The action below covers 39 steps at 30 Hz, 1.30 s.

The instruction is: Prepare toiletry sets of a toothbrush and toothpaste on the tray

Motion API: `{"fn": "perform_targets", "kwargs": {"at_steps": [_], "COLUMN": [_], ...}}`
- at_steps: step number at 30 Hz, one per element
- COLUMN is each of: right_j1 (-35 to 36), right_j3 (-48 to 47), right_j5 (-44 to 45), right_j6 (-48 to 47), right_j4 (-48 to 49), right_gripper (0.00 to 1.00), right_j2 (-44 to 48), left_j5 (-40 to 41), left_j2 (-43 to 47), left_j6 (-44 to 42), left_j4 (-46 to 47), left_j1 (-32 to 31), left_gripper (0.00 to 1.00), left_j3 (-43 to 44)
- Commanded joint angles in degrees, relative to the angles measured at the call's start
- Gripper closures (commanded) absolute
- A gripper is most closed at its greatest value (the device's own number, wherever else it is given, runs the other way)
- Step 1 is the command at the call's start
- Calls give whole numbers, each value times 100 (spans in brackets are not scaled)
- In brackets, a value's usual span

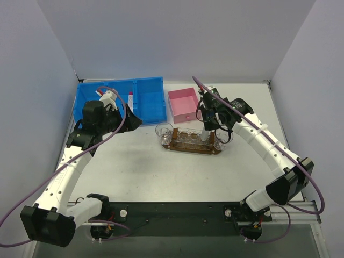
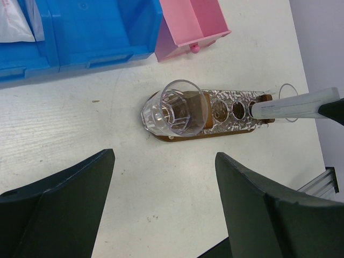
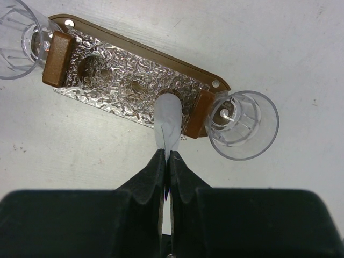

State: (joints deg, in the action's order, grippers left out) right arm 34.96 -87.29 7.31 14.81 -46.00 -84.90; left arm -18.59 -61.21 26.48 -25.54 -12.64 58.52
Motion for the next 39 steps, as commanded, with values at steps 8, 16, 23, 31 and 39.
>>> {"fn": "perform_targets", "kwargs": {"at_steps": [8,16,23,31,39], "right_j1": [37,37,46,90,116], "right_j3": [229,598,809,933,950], "right_j5": [130,139,139,121,174], "right_j6": [-92,-92,-127,-215,-268], "right_j4": [257,512,680,803,785], "right_gripper": [100,100,100,100,100], "right_j2": [-53,9,35,-17,-18], "left_j5": [22,31,22,13,13], "left_j2": [-31,-49,-40,4,-31], "left_j6": [-55,-73,-90,-90,-73], "left_j4": [119,119,102,84,93], "left_j1": [16,16,51,104,131], "left_gripper": [14,14,14,14,14], "left_j3": [36,63,37,19,28]}}
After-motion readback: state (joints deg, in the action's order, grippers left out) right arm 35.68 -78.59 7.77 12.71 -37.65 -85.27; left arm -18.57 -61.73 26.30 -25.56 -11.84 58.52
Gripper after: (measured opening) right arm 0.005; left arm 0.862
